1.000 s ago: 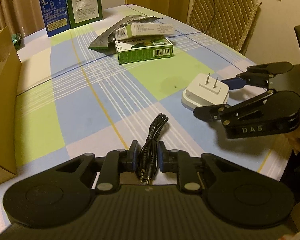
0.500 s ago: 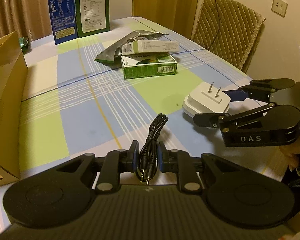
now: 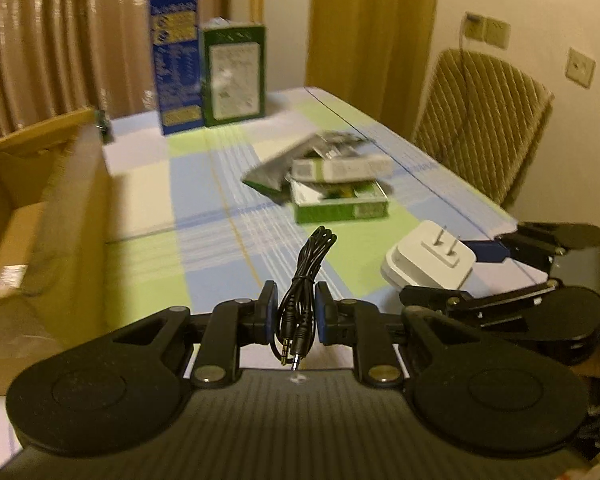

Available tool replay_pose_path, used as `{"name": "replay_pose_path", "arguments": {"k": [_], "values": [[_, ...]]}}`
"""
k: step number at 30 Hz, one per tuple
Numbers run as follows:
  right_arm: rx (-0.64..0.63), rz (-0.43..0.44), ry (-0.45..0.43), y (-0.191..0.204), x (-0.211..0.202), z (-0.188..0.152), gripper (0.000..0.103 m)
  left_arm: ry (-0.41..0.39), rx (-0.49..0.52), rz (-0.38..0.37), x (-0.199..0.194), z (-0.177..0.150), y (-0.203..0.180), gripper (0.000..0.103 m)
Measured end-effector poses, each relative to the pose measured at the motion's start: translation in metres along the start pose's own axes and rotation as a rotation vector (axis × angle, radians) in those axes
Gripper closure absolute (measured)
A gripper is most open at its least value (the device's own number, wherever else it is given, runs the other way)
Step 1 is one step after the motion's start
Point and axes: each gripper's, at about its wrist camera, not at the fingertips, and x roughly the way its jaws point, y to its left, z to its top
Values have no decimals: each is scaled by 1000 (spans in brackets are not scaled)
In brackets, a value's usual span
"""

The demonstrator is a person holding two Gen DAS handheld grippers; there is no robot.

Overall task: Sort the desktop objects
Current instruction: 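Carry the cable and plug adapter into the cardboard box and open both grippers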

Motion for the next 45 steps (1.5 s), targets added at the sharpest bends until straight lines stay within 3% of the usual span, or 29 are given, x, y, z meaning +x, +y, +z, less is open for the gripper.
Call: {"name": "replay_pose_path", "arguments": {"k": [12,20,27,41,45], "values": [[-116,165,-156,94,-8,100,41,-121,-56,179,-89,33,78,88],[-197,255,-139,167,31,141,41,-111,-120,287,-121,36,162,88],[-238,277,-90,203,75,153,41,-74,-174,318,-112,30,218,88],[-243,276,-31,220,117,151,41,-48,-243,299,-83,12,261,87],[-232,275,-21,219,123,150,41,-52,-264,308,-83,10,271,82]]}}
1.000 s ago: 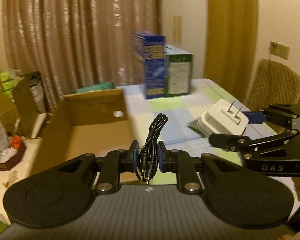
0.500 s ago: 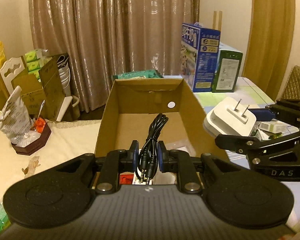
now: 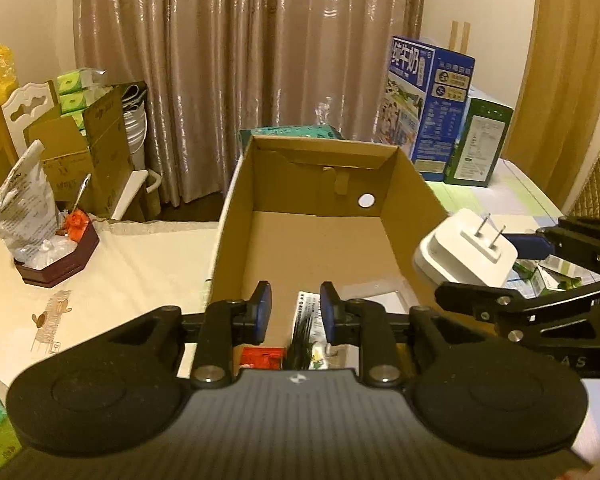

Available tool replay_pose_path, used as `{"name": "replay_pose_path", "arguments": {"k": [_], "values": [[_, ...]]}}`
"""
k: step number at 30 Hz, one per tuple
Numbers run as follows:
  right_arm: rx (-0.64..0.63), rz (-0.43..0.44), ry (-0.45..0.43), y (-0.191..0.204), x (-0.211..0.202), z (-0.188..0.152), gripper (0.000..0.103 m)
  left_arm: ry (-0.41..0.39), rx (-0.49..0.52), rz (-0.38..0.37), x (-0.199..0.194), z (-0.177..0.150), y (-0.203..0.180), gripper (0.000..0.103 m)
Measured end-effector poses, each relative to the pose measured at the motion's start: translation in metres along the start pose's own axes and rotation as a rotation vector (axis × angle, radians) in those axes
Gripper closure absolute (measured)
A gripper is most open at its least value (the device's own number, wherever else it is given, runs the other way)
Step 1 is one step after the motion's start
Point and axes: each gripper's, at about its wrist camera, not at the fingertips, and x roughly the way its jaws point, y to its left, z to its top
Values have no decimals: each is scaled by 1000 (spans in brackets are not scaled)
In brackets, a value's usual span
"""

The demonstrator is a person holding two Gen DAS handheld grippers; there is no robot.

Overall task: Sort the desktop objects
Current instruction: 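Carry the cable and plug adapter into the cardboard box and open both grippers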

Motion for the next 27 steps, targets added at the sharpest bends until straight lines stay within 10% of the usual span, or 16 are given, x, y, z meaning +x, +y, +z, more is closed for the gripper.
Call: {"name": "replay_pose_path", "arguments": {"k": [6,8,18,27], "values": [[43,47,-18,-4,5,4,39,-21,-26,2,-8,-3,8,82],[51,39,-39,-4,2,6,15,-28,-39,4,-11,-4,10,81],[170,-30,-97,-43,-53,-12,14,-52,-56,7,-37,-6,5,70],[248,-97,-88,-70,-116,-53,9,-84,-12,-17,-68,-4,-42,35]]}}
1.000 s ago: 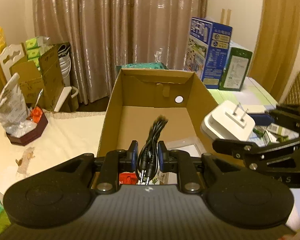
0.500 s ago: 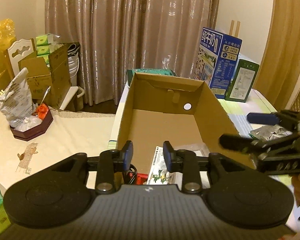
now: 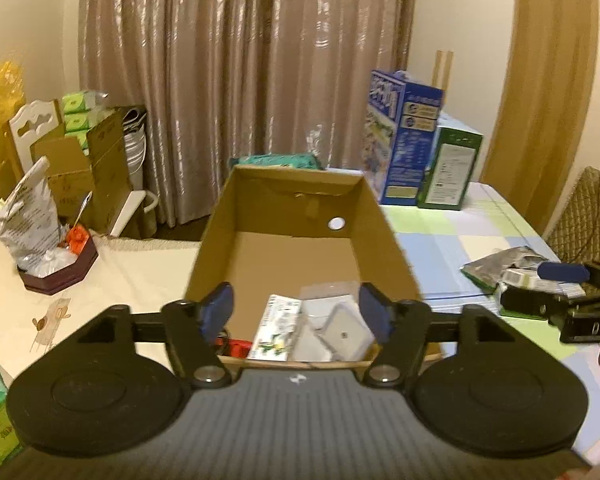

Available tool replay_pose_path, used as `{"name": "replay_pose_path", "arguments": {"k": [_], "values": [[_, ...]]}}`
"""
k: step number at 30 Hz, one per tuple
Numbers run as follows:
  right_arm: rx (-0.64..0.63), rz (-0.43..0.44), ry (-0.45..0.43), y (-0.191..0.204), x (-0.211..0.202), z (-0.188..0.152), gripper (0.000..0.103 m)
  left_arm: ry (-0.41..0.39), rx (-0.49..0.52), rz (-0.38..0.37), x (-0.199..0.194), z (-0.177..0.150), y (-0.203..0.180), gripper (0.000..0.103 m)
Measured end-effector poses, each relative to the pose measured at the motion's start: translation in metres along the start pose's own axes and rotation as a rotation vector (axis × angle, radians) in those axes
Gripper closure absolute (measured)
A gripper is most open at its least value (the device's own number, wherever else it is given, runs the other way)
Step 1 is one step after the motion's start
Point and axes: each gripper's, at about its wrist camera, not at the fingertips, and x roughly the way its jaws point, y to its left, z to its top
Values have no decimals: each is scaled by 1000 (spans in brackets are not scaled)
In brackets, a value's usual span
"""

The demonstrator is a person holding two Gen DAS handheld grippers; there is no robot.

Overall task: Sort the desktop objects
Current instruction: 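Carry the cable and plug adapter into the cardboard box and open both grippers, then move both empty grippers back over the stacked boxes on the table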

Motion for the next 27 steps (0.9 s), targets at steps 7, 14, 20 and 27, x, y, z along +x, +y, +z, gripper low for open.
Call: {"name": "replay_pose_path", "arguments": {"k": [7,14,20,27], "values": [[38,-59,-3,-29,-40,-17,4,-7,62,-41,-10,6,-50,16],[48,-119,-28,-57,-77,-26,2,-9,103,-90,-12,5,-97,8],[66,-172,-2,-85,-99,-41,2,-27,145,-120,-14,0,-132,1],[123,-234,35,-118,-111,-65,2,-10,205,-178,-5,-9,-170,1]]}}
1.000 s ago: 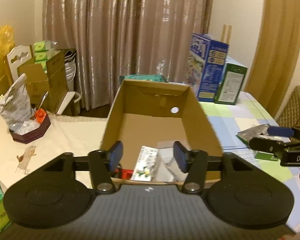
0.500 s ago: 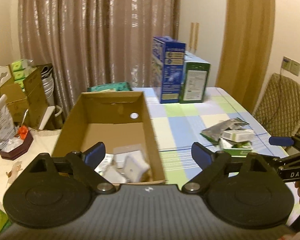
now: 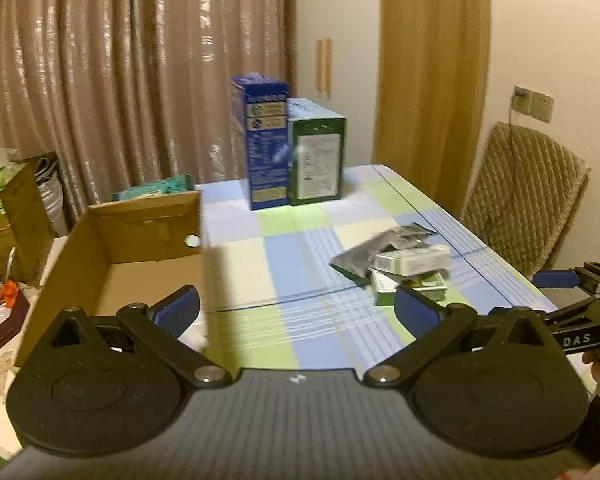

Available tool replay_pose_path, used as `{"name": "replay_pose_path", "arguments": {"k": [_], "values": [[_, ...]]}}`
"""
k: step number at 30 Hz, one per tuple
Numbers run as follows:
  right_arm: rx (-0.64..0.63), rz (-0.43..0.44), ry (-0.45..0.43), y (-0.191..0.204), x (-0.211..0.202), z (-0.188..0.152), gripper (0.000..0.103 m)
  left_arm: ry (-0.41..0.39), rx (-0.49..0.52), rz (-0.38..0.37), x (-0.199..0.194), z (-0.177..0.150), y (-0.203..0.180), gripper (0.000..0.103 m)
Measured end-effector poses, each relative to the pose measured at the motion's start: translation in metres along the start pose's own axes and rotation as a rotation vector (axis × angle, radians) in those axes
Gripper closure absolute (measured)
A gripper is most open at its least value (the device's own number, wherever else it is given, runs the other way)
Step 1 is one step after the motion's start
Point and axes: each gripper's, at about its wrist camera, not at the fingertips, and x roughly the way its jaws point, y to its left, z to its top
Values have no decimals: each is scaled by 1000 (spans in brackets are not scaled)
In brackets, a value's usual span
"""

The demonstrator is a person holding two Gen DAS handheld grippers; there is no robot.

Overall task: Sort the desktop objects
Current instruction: 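Move both empty grippers back over the stacked boxes on the table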

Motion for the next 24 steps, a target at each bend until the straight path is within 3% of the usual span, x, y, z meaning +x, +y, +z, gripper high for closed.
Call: {"name": "replay_pose_path", "arguments": {"k": [10,24], "values": [[10,-48,20,-36,7,-10,2,51,61,-51,35,-4,-38,1],[-24,-93,64,-76,45,-12,2,129,113,-95,95,-13,-62,1]]}}
